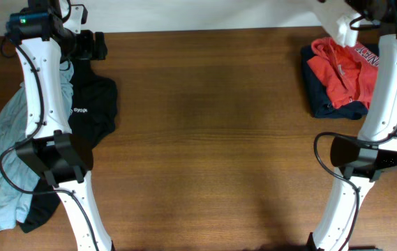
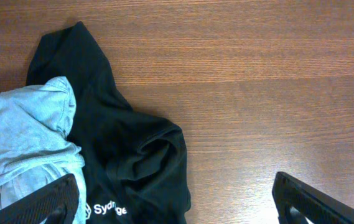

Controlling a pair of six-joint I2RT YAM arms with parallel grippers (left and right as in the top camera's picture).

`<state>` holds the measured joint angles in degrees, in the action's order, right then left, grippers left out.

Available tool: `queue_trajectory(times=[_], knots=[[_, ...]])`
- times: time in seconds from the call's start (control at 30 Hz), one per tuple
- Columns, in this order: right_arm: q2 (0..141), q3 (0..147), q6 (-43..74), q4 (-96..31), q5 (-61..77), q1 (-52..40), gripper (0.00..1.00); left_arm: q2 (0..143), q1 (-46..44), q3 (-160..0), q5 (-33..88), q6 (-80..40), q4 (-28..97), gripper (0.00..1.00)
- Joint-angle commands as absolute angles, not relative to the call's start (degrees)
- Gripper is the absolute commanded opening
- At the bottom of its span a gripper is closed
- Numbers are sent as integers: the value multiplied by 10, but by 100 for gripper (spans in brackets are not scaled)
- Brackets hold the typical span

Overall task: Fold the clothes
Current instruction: 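Lift the white shirt and carry it right onto the red clothes stack, then lower the white shirt onto the stack with the right gripper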

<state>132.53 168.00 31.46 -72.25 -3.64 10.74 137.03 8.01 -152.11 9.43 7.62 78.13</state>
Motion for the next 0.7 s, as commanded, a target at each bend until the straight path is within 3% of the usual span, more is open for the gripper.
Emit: queue_trajectory(times=[0.0, 0.67], knots=[[1317, 1692, 361, -715, -86, 125, 4, 1350, 79, -1518, 96, 71, 776, 99], [1326, 1488, 385, -596, -19, 185, 4, 1350, 79, -1518, 96, 69, 776, 99]])
